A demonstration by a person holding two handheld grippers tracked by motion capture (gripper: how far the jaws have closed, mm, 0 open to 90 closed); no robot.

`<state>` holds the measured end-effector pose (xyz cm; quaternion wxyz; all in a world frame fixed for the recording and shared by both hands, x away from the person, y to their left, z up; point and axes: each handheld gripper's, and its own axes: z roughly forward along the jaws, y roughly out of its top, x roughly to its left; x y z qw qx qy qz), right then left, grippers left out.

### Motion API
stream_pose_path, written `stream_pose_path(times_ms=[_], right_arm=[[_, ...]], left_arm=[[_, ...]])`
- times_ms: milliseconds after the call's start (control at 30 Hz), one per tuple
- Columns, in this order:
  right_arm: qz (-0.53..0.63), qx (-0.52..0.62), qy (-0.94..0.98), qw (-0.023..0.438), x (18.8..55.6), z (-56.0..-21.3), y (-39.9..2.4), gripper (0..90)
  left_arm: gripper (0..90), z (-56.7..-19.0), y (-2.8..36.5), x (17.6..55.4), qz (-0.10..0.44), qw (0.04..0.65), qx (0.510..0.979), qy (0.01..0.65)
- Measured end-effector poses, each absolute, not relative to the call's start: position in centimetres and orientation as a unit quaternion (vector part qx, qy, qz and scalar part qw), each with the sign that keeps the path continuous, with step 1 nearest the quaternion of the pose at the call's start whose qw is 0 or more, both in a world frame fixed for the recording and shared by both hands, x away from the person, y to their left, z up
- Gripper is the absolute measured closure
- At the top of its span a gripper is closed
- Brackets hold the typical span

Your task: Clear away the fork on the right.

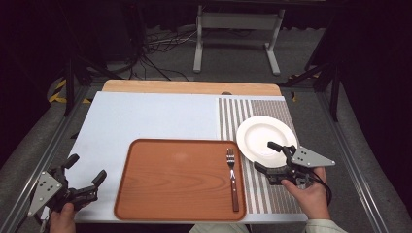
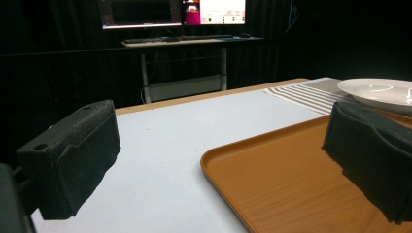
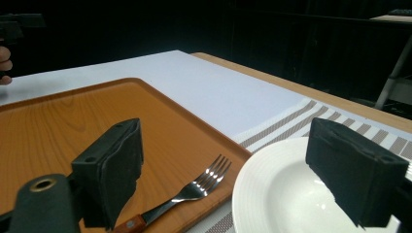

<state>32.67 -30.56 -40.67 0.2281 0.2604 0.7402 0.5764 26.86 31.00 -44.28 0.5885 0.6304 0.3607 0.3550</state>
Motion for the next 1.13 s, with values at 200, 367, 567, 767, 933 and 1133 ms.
stream_pose_path(times_ms=[200, 367, 567, 767, 933, 1133], right_arm=[[0.581, 0.265, 0.734, 0.233, 32.4, -41.8, -31.6, 14.3], [0.582, 0.269, 0.73, 0.237, 32.3, -42.7, -32.0, 14.0], [0.578, 0.284, 0.725, 0.245, 32.1, -43.9, -32.9, 14.2], [0.561, 0.294, 0.731, 0.253, 31.8, -44.8, -32.9, 14.5], [0.56, 0.299, 0.729, 0.255, 31.9, -44.8, -33.0, 14.3], [0.561, 0.297, 0.73, 0.255, 31.9, -44.7, -32.9, 14.2]], left_arm=[[0.9, -44.3, 31.0, 26.9, 0.356, 0.589, 0.629, 0.362], [0.9, -44.4, 31.0, 26.9, 0.355, 0.589, 0.63, 0.361], [0.9, -44.4, 31.0, 26.9, 0.353, 0.588, 0.631, 0.362], [0.9, -44.4, 31.0, 27.0, 0.352, 0.589, 0.63, 0.363], [0.9, -44.5, 31.0, 27.0, 0.352, 0.589, 0.631, 0.363], [0.9, -44.5, 31.1, 27.0, 0.352, 0.588, 0.63, 0.364]])
